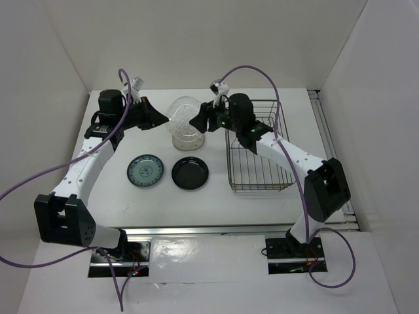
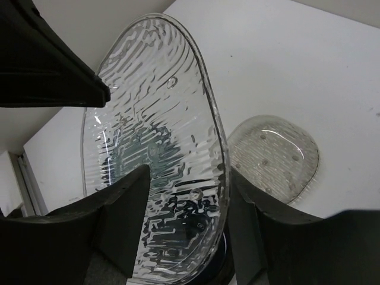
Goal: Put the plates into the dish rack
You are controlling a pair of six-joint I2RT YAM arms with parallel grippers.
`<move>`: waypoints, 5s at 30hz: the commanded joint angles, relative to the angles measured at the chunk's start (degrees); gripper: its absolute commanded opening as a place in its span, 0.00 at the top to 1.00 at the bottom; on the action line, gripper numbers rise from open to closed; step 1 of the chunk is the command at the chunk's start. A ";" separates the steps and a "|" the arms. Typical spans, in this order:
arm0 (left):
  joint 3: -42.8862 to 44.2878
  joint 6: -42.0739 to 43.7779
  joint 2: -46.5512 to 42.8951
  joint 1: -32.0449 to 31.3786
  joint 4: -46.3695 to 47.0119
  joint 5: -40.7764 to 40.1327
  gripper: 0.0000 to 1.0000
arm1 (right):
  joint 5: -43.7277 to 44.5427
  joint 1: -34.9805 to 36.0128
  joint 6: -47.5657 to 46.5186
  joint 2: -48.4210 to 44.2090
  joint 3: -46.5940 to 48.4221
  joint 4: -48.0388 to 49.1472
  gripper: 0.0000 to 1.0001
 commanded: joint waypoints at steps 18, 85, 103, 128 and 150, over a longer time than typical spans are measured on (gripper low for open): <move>2.60 -0.45 2.14 0.18 -1.03 -4.12 1.00 | 2.79 1.10 -0.67 -2.94 2.86 -0.63 1.00; 8.75 -2.57 5.57 0.18 -15.35 -20.99 0.00 | 63.08 -1.00 7.60 6.46 9.02 -26.73 0.77; 7.61 -2.57 17.67 -0.43 -7.19 -16.43 0.02 | 68.09 -0.21 7.68 2.62 11.74 -29.81 0.16; 21.49 -0.28 42.57 -9.22 -17.19 -36.45 0.21 | 58.34 -0.65 4.96 -13.40 -2.23 -22.51 0.14; 19.50 4.18 28.63 -9.22 -15.73 -35.35 1.00 | 18.56 -7.06 -1.36 -19.11 -11.80 -6.54 0.13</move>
